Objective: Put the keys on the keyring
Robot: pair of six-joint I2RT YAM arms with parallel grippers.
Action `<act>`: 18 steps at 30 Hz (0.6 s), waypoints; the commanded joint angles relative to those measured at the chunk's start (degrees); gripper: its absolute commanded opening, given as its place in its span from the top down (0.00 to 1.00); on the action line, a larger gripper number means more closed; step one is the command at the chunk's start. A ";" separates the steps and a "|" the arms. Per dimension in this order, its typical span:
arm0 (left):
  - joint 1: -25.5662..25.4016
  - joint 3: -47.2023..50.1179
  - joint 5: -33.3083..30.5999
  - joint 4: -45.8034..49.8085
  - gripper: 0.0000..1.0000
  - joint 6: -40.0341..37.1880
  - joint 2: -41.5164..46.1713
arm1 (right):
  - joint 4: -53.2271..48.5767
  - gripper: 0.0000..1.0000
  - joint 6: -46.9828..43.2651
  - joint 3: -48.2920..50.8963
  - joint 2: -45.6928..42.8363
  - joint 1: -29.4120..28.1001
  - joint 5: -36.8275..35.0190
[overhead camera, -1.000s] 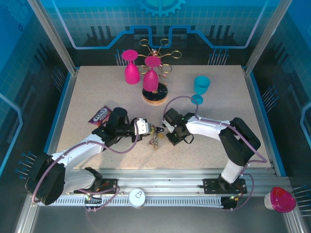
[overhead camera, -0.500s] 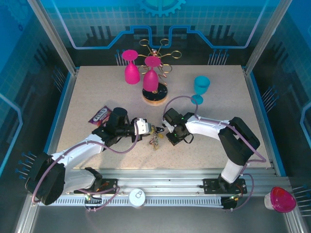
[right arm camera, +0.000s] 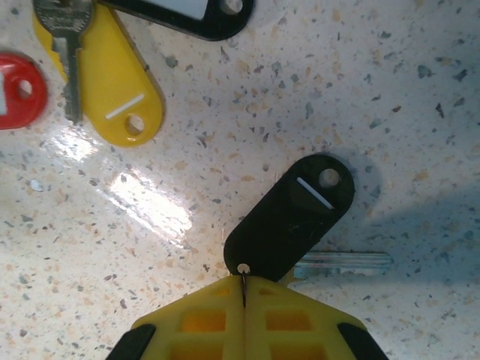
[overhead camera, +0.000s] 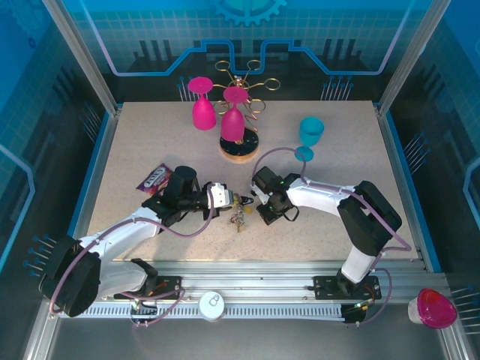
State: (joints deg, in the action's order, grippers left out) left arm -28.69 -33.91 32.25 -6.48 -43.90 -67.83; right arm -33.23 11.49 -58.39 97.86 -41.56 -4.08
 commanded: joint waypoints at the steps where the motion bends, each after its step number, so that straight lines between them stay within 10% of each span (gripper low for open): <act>1: -0.35 0.07 -0.15 0.58 1.00 -1.36 0.02 | 0.11 1.00 -1.47 0.26 -5.14 0.52 -0.68; 10: -0.40 0.24 -0.50 0.09 1.00 -1.37 0.49 | 6.05 1.00 -8.93 4.35 -17.92 -1.06 -6.44; 18: -0.36 0.49 -0.28 -0.97 1.00 -0.71 0.58 | 16.26 1.00 -16.48 11.08 -29.05 -0.07 7.20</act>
State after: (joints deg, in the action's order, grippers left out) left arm -28.69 -33.91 31.68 -6.57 -43.88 -67.83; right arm -22.39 -0.86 -49.74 71.70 -42.00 -3.95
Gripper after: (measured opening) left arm 0.051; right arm 0.056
